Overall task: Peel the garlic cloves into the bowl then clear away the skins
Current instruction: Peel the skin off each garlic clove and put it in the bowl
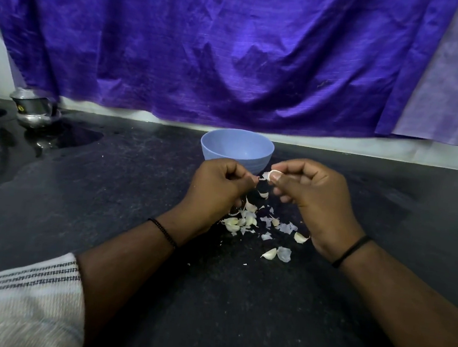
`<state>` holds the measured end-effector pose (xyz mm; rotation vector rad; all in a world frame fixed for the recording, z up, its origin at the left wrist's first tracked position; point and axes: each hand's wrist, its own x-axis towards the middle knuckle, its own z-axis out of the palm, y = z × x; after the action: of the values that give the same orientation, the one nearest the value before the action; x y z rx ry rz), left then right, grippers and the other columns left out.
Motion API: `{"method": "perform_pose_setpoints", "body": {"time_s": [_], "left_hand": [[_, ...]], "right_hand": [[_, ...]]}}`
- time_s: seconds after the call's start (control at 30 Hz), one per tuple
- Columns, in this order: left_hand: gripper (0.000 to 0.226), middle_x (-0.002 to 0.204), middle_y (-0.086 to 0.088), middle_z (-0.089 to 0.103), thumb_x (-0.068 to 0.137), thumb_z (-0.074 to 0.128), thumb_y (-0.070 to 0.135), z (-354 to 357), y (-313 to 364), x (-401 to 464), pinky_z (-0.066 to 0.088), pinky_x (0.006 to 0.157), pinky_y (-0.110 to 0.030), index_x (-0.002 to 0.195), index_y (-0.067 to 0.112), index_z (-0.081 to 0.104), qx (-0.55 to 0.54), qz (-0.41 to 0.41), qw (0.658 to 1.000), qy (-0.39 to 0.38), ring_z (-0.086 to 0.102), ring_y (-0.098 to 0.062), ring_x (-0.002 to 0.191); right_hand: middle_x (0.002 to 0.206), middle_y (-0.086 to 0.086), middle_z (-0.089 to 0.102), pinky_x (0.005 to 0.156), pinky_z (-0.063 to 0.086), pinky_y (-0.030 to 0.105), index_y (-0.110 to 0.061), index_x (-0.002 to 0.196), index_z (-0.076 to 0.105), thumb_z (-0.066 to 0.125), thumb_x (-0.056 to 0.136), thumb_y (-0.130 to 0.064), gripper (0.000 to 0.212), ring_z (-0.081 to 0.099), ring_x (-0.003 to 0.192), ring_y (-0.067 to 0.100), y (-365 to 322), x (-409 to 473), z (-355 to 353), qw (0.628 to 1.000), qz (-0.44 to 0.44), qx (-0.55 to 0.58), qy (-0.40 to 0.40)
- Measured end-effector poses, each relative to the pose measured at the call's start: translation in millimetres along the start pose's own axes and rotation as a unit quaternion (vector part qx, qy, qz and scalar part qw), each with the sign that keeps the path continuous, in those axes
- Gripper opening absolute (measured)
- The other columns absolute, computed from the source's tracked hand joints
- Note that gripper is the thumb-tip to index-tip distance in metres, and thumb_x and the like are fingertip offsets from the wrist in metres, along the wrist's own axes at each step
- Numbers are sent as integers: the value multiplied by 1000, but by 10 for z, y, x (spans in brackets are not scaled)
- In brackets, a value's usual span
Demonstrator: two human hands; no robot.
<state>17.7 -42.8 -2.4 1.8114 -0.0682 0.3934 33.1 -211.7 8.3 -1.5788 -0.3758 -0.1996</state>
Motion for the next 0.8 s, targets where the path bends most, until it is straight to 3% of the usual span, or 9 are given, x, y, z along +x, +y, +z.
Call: {"method": "perform_pose_setpoints", "body": {"time_s": [0.13,0.23,0.37,0.5,0.8], "left_hand": [[9,67,7,69,82,75,14,-25,-4,-33,47,54,-14,76,21,73,214,76,973,-47,63,-2,58],[14,73,7,71,78,76,16,-46,-10,-21,52,63,-21,80,29,71,265,66,959,-76,65,-2,67],[11,68,4,70,87,68,11,-29,23,-31,46,52,-16,89,19,76,159,40,985,-44,59,0,53],[8,73,-16,70,89,68,11,-15,69,-34,39,42,-21,84,10,75,17,3,999,-35,53,-14,46],[9,74,-13,73,89,71,10,-8,90,-42,38,39,-20,85,1,74,-21,-33,998,-45,53,-12,45]], "right_hand": [[71,5,74,56,51,19,-6,92,73,75,84,-3,9,65,63,11,43,3,18,999,31,-32,-20],[73,4,74,57,48,16,-10,88,75,77,82,-5,8,63,61,5,66,-2,7,997,31,-66,-31],[71,5,73,56,49,18,-13,87,75,79,81,-8,9,60,60,6,56,2,-10,997,31,-64,-33],[73,12,74,55,50,22,-9,86,74,80,80,-10,8,63,60,11,53,14,2,998,43,-53,-11],[70,11,73,56,51,22,-7,84,74,79,81,-7,6,64,60,11,49,-9,13,998,25,-54,-12]]}}
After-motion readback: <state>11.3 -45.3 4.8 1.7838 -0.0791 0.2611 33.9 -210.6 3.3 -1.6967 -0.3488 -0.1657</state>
